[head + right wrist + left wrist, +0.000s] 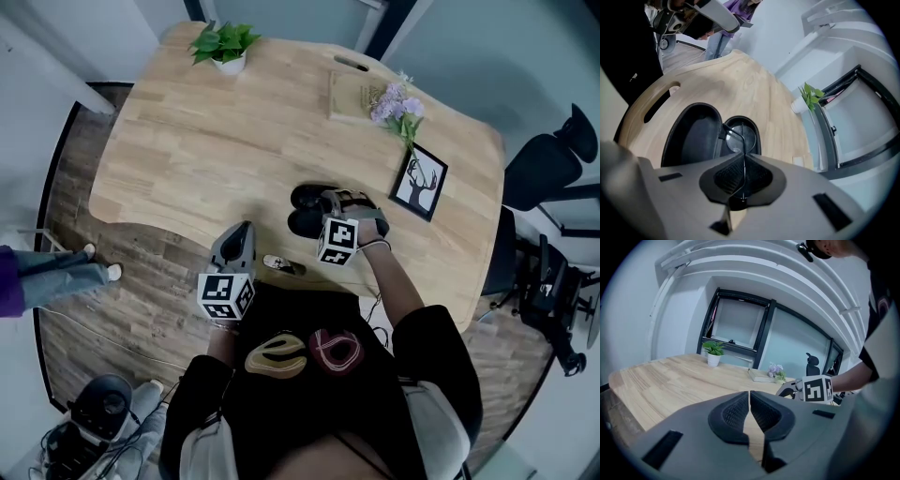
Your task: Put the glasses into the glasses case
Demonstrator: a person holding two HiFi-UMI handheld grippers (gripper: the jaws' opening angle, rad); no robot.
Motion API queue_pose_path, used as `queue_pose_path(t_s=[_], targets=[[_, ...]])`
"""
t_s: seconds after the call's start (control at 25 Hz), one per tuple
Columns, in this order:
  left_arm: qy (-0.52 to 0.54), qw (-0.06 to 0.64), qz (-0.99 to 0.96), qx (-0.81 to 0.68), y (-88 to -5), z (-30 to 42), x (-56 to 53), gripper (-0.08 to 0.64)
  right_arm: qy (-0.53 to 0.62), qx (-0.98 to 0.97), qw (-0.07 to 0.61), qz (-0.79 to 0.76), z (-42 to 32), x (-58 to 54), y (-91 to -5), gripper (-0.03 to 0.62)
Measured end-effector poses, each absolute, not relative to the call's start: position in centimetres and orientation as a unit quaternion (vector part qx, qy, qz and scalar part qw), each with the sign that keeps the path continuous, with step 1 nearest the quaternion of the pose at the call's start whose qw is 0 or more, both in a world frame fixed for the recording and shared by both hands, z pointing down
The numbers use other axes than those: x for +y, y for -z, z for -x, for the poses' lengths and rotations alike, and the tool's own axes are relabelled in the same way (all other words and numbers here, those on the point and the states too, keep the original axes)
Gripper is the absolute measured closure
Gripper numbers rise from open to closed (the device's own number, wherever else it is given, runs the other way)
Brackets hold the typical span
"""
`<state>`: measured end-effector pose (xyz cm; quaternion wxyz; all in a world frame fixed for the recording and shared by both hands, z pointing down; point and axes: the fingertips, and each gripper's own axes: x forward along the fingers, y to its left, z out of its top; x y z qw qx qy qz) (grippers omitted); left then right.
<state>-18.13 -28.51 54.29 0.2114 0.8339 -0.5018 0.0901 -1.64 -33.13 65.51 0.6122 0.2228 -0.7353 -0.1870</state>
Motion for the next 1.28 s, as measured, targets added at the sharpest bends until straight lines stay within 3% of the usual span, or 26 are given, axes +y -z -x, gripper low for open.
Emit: queue_pose_path(t_s=[0.88, 0.96, 1.04, 1.28], targets=[[-0.091, 0.216, -0.838, -0.492, -54.8, 18.2, -28.8, 0.535, 0.198, -0.722, 0.622, -0.23, 2.0, -34.0, -66.5, 0.569], [-0.09, 0.216, -0.839, -0.492, -54.8, 18.1, -28.8, 0.535, 0.194, -0.725, 0.618, -0.233, 2.0, -34.1, -66.4, 0.548], [-0.089, 0.217, -0.838, -0.493, -54.9, 18.1, -28.8, 0.535, 0.189, -0.729, 0.614, -0.237, 2.0, -34.2, -66.1, 0.486], [-0.087, 0.216, -0.837, -0.495, -54.8, 18.2, -28.8, 0.535, 0.154, -0.739, 0.601, -0.261, 1.5, -34.3, -65.0, 0.444]])
